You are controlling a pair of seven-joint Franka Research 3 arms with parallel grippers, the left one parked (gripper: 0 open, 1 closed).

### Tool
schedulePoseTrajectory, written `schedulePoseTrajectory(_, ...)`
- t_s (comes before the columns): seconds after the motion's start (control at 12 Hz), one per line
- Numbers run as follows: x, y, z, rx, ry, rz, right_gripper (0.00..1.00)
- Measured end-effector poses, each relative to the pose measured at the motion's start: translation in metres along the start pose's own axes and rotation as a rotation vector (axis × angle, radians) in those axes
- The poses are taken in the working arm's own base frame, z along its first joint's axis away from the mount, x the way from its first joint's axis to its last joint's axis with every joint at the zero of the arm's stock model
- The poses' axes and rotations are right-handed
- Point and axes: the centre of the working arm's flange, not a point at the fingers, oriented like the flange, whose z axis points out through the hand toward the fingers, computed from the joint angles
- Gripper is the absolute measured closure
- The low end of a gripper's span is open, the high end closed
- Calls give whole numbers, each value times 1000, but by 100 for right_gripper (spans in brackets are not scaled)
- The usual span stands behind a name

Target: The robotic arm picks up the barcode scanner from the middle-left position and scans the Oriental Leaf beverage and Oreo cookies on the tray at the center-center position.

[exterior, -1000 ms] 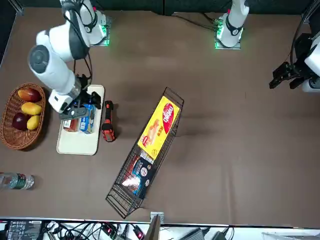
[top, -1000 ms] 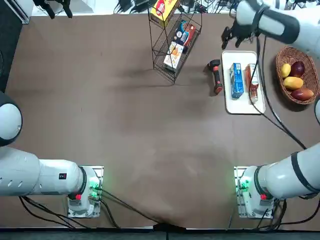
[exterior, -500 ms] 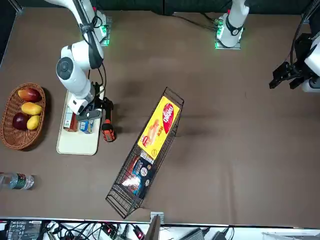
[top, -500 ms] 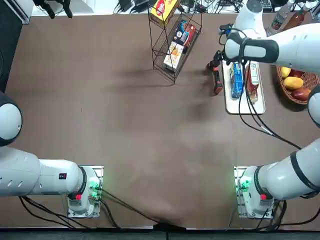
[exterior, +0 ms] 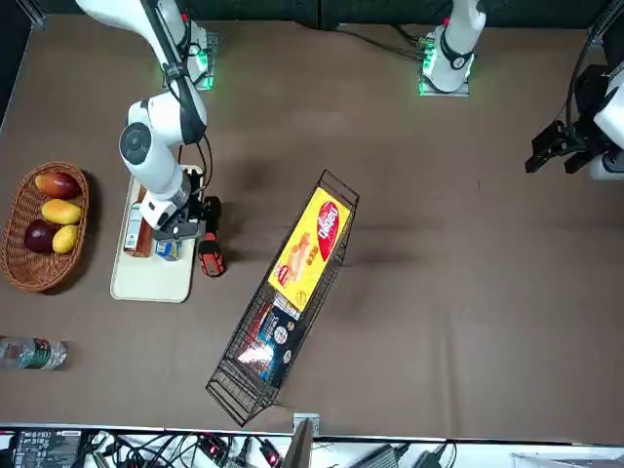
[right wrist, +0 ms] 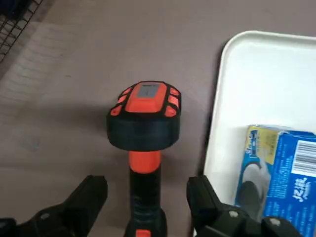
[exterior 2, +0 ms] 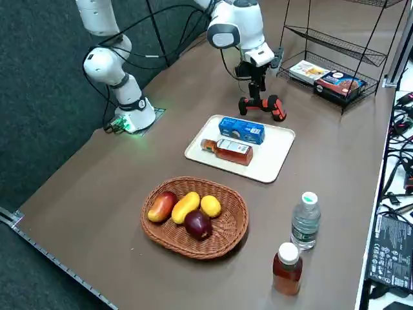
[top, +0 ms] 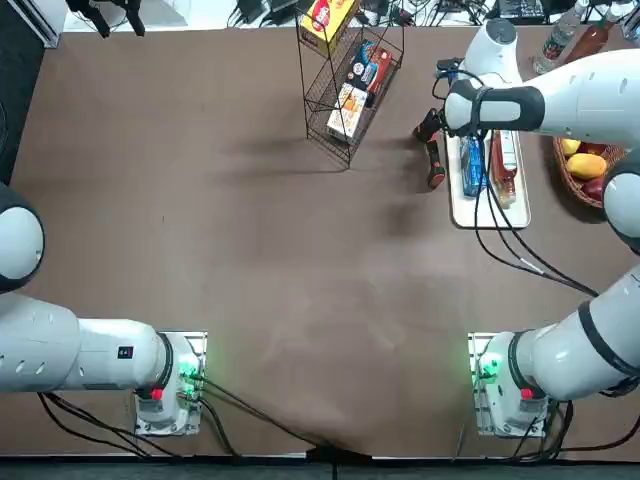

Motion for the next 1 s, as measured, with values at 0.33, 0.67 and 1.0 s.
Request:
schedulePoseTrajectory(0.33, -4, -15, 13, 1, -4, 24, 0)
schedulePoseTrajectory(0.67, -7, -16, 27, -3, -24, 24, 0)
schedulePoseTrajectory(1.0, -7, -15, 30, -4, -28, 26, 0)
